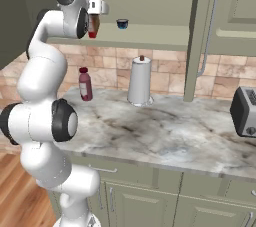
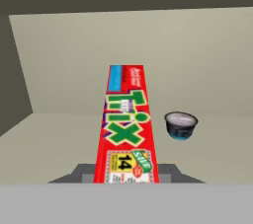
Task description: Pick the boxed food and cereal from the counter and place them in the cabinets closest to them.
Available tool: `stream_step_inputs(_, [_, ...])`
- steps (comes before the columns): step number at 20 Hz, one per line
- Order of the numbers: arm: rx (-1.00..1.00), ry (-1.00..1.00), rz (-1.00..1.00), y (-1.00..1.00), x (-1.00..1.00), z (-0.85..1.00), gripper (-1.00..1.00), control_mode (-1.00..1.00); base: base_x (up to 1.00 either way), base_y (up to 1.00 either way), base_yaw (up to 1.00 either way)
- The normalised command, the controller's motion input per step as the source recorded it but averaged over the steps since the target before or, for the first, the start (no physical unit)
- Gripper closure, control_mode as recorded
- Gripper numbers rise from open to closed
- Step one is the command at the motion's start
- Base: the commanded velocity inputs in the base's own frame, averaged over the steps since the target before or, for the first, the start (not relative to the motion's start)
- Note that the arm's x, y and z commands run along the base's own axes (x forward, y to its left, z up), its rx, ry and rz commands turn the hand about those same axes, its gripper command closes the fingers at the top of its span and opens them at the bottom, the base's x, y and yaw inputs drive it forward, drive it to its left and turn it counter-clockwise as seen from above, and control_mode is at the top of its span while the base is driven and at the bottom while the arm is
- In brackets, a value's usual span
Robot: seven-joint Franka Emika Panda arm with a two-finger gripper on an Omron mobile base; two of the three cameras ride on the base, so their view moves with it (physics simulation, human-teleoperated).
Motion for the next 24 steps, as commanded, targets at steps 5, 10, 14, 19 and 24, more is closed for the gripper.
stream_step_inputs(5, [0.00,0.00,0.00,0.01,0.40,-0.08,1.00,-1.00,0.00,0.00,0.00])
stream_step_inputs(10, [-0.01,0.00,0.00,0.01,0.27,-0.14,1.00,-1.00,0.00,0.00,0.00])
stream_step_inputs(14, [-0.05,0.00,0.00,0.01,0.07,-0.15,1.00,-1.00,0.00,0.00,0.00])
stream_step_inputs(19, [-0.03,0.00,0.00,0.00,0.00,-0.07,-1.00,-1.00,0.00,0.00,0.00])
stream_step_inputs(24, [0.00,0.01,0.00,0.00,0.00,0.01,-1.00,-1.00,0.00,0.00,0.00])
